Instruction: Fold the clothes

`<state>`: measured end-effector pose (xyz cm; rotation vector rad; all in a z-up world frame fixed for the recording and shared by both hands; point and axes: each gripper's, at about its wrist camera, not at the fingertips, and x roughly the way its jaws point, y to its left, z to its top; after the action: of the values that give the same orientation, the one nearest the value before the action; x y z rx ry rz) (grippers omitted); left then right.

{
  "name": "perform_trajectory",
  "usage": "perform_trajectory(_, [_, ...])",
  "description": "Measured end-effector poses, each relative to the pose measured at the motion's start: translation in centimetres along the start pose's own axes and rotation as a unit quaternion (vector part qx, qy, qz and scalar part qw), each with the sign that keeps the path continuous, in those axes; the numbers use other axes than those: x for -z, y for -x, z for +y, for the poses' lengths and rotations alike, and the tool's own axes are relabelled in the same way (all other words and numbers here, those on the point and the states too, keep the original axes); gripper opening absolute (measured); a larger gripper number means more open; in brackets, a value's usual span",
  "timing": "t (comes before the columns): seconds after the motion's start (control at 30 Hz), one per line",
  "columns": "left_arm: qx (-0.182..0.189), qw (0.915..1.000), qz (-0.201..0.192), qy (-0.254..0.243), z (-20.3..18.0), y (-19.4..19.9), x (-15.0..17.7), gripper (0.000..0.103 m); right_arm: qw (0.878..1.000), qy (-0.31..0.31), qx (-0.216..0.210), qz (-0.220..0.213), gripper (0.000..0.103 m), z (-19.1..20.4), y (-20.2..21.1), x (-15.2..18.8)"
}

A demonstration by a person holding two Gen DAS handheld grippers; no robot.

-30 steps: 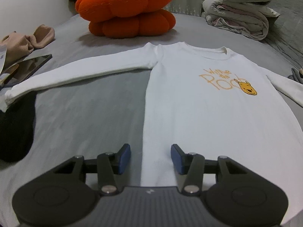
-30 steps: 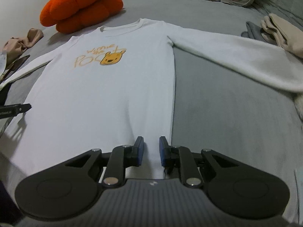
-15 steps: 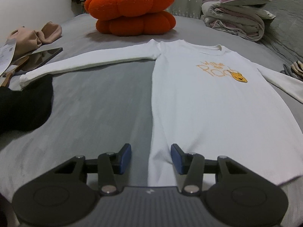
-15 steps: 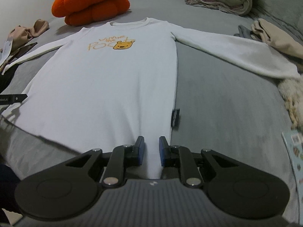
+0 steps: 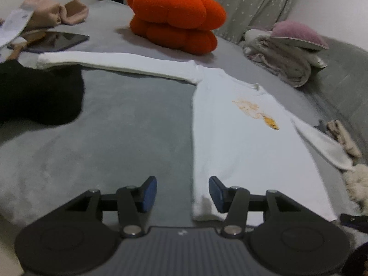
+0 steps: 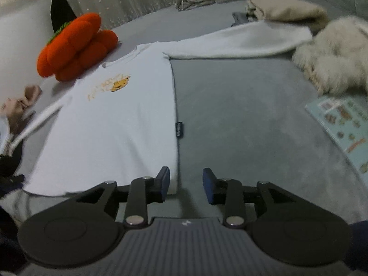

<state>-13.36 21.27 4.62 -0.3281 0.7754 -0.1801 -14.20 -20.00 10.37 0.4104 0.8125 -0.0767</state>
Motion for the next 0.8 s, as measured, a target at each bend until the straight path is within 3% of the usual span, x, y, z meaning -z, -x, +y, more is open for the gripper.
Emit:
perform_trajectory(0.1, [0.011,0.9996,0.019,-0.015,-1.0,-1.3,0.6,0.048,1.000,-0.013,-0.016,0.010,0.036,-0.1,-0.9,0.1])
perform_trajectory(0.13, [0.006,0.9994,0.024,-0.023,-1.3,-1.8,0.8,0.042,1.000,-0.012,-0.017,0.014,0.037,0.1,-1.3,0.3])
perform_trajectory(0.17, [0.003,0.9992,0.026,-0.031,-1.6,-2.1,0.9,0.021,1.000,-0.010,-0.017,0.017,0.037,0.3,-1.6,0.5])
perform_trajectory(0.2, [0.002,0.9990,0.028,-0.034,-1.8,-2.2,0.9,0.008,1.000,-0.007,-0.014,0.016,0.035,0.5,-1.7,0.8])
perform_trajectory(0.3, [0.000,0.9987,0.033,-0.038,-2.2,-2.5,0.9,0.006,1.000,0.007,-0.009,0.009,0.010,0.8,-1.6,1.0])
perform_trajectory(0.5, [0.029,0.9994,-0.001,-0.017,-1.2,0.9,-0.7,0.006,0.999,0.016,0.003,-0.047,0.007,0.8,1.5,0.2])
perform_trajectory(0.57, [0.022,0.9995,0.001,-0.023,-1.3,0.8,-0.4,0.006,0.997,0.037,0.010,-0.063,0.007,1.3,2.5,0.2])
perform_trajectory(0.63, [0.007,0.9994,0.016,-0.029,-1.5,-0.2,0.0,0.006,0.997,0.052,0.022,-0.056,0.007,1.5,2.2,0.3])
perform_trajectory(0.7, [-0.018,0.9976,0.041,-0.052,-1.8,-1.6,1.0,0.006,0.998,0.055,0.036,-0.021,0.007,1.2,0.3,0.7])
perform_trajectory(0.8, [-0.019,0.9974,0.041,-0.057,-2.0,-1.8,1.1,0.011,0.997,0.058,0.054,0.000,0.007,1.1,-1.2,1.3])
